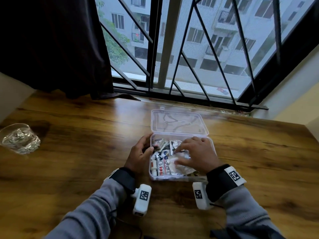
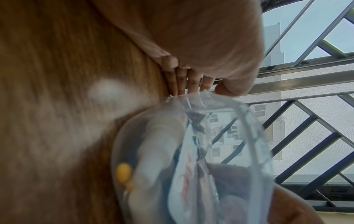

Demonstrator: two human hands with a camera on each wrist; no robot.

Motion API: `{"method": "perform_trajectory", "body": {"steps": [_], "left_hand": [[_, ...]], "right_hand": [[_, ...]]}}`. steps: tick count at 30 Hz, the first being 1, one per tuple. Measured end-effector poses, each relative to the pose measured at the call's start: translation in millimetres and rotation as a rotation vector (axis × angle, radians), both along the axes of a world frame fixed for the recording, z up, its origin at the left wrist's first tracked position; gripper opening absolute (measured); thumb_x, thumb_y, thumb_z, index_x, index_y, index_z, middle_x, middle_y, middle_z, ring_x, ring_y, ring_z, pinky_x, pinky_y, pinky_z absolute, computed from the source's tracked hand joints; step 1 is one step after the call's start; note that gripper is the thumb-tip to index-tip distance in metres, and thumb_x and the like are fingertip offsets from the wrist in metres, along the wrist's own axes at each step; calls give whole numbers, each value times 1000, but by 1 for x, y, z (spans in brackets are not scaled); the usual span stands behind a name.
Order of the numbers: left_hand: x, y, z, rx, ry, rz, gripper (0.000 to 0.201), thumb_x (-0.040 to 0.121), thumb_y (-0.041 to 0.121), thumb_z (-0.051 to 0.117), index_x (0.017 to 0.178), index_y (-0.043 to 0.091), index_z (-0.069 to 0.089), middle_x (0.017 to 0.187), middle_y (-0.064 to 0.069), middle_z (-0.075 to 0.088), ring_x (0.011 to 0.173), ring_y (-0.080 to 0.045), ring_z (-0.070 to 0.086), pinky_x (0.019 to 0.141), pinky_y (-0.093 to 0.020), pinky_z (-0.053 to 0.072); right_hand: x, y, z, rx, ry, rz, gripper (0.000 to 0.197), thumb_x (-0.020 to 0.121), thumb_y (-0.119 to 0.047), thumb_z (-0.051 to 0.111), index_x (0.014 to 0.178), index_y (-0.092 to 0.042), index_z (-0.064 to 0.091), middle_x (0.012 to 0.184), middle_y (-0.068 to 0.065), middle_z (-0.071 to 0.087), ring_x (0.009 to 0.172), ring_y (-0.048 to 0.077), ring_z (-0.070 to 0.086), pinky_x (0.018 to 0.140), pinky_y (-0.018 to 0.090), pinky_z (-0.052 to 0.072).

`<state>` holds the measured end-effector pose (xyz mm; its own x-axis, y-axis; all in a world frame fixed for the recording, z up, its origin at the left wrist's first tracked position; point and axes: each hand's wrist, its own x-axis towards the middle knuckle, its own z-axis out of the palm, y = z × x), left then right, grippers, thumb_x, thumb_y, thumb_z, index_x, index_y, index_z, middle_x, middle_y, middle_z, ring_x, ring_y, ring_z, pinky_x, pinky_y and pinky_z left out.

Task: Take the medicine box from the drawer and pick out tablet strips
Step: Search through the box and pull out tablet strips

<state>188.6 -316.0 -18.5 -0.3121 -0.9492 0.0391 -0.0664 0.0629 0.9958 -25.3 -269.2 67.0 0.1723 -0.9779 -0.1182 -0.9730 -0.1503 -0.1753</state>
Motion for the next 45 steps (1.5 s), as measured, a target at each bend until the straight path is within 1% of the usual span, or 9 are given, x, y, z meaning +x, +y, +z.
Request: {"method": "perform_trajectory", "body": {"steps": [8,13,19,23,28,33,36,39,45], "left_hand": [[2,1,1,-5,-38,6,58,82,14,48,140,18,45,128,1,60,112,-2,61,94,-27,54],[1,2,3,-1,-42,5,58,82,14,48,140,19,45,127,2,61,113,-3,61,92,-25,54],[2,2,4,20,-25,1,58,82,14,49,139,20,45,132,-2,59,116,-8,61,96,-34,54],[2,2,4,16,-25,2,57,82,14,48,139,19,45,130,0,59,114,-1,60,92,-26,54],[2,2,3,10,-41,4,58,82,16,48,140,19,44,133,-1,59,116,-6,60,94,-26,53],[1,2,2,24,-9,-2,56,82,15,49,137,26,45,130,1,60,112,1,61,90,-24,55],[1,3,1,37,11,5,54,82,16,49,133,32,47,133,1,59,115,-3,60,95,-34,54],[0,4,0,49,8,15,55,82,15,49,135,29,47,133,-2,59,117,-12,61,97,-42,53],[0,3,2,62,15,15,54,82,17,49,134,29,48,133,0,59,118,-10,60,98,-46,52]], "right_hand": [[0,-3,8,25,-62,36,17,78,-43,71,95,-41,69,94,-19,62,103,7,49,100,39,24],[-2,-2,17,-76,-128,98,6,81,-42,68,87,-41,68,96,-20,62,99,5,50,95,37,25],[-18,11,28,-422,-565,95,2,88,-28,66,87,-27,68,79,-16,54,67,6,52,64,28,43],[-32,34,27,-552,-730,19,14,90,-31,62,89,-19,70,85,-11,68,71,9,63,54,28,47],[-49,47,1,-514,-687,-32,10,84,-31,66,88,-25,73,86,-12,73,76,10,68,55,35,53],[-54,64,-12,-620,-717,-69,11,76,-19,71,87,-22,72,90,-13,72,79,-3,67,63,22,55],[-65,66,-19,-517,-671,-183,13,76,-24,73,88,-30,70,96,-18,70,92,0,66,77,36,57],[-73,66,-24,-413,-400,-224,10,75,-38,64,85,-39,66,105,-25,63,103,1,56,86,48,46],[-60,61,-9,-408,-340,-289,19,80,-26,55,91,-37,66,106,-21,61,104,1,50,88,36,27]]}}
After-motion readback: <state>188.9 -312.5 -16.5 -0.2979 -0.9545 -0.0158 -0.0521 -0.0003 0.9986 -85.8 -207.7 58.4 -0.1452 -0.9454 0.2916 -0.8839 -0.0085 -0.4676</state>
